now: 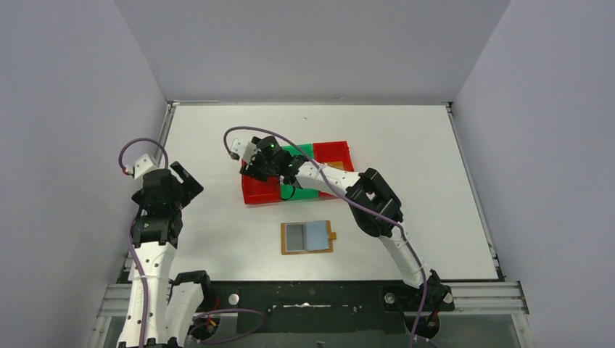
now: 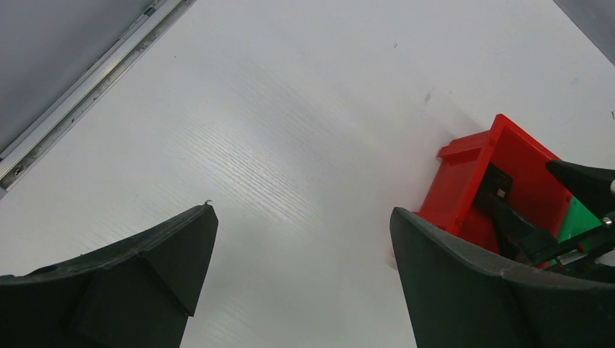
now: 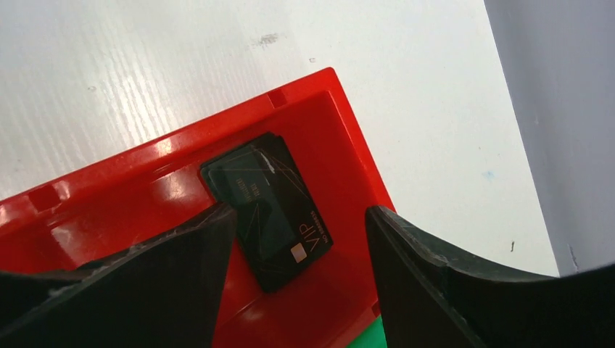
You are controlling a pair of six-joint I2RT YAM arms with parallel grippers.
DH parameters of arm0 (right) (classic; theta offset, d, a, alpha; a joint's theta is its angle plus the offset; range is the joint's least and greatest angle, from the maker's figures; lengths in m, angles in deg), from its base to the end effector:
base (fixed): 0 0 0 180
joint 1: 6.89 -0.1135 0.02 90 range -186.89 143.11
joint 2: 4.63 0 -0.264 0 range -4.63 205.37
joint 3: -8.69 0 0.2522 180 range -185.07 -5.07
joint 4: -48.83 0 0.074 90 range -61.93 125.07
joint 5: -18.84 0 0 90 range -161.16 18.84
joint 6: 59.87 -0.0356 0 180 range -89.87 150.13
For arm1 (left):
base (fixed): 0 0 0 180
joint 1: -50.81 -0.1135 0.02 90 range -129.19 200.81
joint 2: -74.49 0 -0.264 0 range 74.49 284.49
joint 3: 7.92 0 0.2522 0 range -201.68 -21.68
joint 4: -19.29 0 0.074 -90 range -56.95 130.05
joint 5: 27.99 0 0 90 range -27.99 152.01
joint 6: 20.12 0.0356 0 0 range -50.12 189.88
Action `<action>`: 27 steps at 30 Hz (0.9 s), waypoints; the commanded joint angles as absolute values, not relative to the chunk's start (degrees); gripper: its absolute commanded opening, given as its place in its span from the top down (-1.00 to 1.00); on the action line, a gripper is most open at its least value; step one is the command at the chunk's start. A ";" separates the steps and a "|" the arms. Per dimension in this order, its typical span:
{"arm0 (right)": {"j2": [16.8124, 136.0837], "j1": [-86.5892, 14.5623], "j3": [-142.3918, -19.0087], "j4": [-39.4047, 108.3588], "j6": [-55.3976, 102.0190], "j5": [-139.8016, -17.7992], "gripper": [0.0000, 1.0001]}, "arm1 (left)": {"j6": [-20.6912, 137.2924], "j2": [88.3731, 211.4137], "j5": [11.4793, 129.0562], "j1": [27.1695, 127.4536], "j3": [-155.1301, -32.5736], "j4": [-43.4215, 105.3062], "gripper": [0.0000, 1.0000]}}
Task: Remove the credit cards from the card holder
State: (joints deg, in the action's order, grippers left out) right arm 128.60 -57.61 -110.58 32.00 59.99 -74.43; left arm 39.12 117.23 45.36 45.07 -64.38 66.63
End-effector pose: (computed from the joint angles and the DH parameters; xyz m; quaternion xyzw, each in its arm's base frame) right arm 0.3401 0.4190 0.1889 -0.5728 0.6538 0.1138 0.4812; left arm 0.1593 0.0263 0.2926 -0.3381 0.8068 0.0233 0.4840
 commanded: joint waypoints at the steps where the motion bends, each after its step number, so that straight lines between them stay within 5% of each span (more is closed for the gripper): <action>1: 119.79 -56.96 -108.54 36.48 53.57 -77.53 -0.34 | 40.35 117.37 46.18 44.64 -65.01 63.61 -0.84; 7: 106.69 -56.98 -99.47 39.43 38.39 -75.33 -0.36 | 40.81 117.89 47.95 44.66 -64.78 62.95 -0.84; 16: 85.77 -61.69 -70.15 31.80 -4.89 -63.16 -0.37 | 41.92 118.14 52.44 44.91 -64.23 61.51 -0.85; 27: 87.72 -75.29 -65.73 14.48 -26.97 -46.52 -0.42 | 42.02 119.37 53.12 45.63 -64.07 61.34 -0.85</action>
State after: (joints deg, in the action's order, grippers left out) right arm 86.17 -73.50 -63.13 19.76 -16.68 -54.89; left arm 40.69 119.00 52.23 45.45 -63.44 65.10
